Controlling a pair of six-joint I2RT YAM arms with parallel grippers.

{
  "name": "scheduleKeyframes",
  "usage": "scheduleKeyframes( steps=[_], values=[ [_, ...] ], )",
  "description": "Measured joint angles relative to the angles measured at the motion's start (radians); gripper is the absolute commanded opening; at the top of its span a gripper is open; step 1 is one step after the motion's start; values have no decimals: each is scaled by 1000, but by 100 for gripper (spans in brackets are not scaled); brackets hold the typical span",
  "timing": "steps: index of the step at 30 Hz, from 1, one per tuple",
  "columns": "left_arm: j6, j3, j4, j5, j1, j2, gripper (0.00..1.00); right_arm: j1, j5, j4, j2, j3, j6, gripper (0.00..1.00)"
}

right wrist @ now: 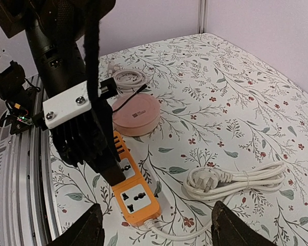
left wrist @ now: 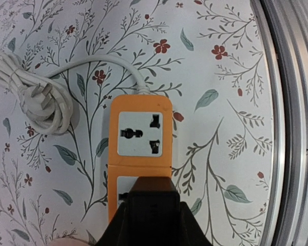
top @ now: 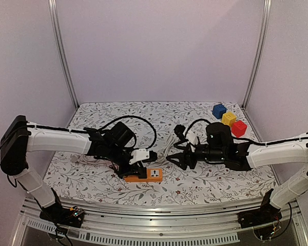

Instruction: Insert the plug

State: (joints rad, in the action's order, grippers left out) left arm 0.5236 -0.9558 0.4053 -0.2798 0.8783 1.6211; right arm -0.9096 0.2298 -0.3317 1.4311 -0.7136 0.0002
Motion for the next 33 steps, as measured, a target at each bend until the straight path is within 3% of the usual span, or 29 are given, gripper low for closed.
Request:
scheduleKeyframes(
  steps=[7, 8, 9, 10, 11, 12, 19, 22, 28, 33],
  values=[
    [-23, 48, -69, 3, 10, -2, 0, 0, -39, 2, -60, 47, -32, 71],
    [-23, 46, -73, 4, 12, 2, 9, 0, -42, 2, -63, 47, -36, 71],
    [-23, 43, -76, 5, 14, 5, 34, 0, -45, 1, -64, 47, -40, 71],
    [-23, 39, -75, 6, 14, 7, 68, 0, -46, 2, -64, 47, -43, 71],
    [-20, 34, -75, 8, 15, 8, 94, 0, -47, 2, -64, 47, -45, 71],
    [-8, 33, -74, 26, 18, 9, 99, 0, -48, 2, -64, 47, -47, 72],
    [61, 21, 99, 143, 23, 44, 99, 0, -45, 3, -46, 37, -51, 72],
    [100, -58, 201, 159, 23, 35, 99, 0, -40, 5, -40, 23, -50, 73],
    [210, -219, 348, 150, 8, -119, 100, 0, -37, 17, -37, -20, -49, 73],
    [257, -296, 477, 136, -159, -229, 100, 0, -37, 49, -31, -85, -40, 73]
  ],
)
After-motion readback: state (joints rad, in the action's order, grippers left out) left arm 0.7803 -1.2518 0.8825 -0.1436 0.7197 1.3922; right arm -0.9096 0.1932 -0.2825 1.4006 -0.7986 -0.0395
